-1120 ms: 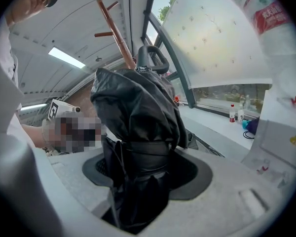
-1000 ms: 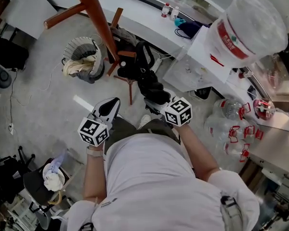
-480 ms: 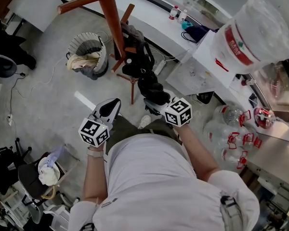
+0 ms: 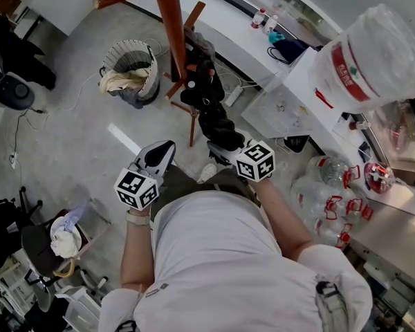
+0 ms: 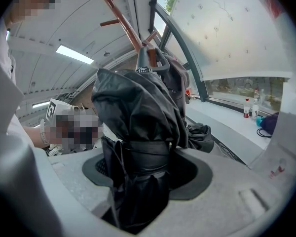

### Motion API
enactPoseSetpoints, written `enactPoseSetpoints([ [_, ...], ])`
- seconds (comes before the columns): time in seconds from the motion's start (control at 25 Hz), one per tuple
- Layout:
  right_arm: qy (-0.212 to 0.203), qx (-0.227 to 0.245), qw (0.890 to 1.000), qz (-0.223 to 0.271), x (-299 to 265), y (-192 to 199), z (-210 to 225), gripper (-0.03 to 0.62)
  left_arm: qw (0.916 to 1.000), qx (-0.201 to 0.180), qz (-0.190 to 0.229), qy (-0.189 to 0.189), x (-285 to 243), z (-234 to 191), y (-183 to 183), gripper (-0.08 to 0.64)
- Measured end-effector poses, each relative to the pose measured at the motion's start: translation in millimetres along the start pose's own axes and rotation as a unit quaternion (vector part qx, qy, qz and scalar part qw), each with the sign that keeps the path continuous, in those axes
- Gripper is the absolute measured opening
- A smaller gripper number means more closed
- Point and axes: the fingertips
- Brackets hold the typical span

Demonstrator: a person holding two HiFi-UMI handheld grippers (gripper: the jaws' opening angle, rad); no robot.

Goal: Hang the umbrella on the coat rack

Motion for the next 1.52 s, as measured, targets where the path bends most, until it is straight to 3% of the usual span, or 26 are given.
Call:
enactPoseSetpoints([
  [1.16, -0.003, 0.002, 1.0, -0.013, -67.2, 4.5, 13.8, 0.278, 0.9988, 0.029, -0.009, -0.038, 24.0, -7.9, 20.5, 0.002],
  [1.52, 0.042, -0.005, 0.999, -0.004, -94.4, 1.6, 23.7, 0.278, 0.9987, 0.027, -0.014, -0.042, 46.9, -24.3, 19.3, 0.002],
])
Point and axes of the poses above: the fingertips, and each gripper's own axes: x backward along the fingers, z to its right, y out of its underside, and after that the axes turned 5 degrees about -z, right-handed
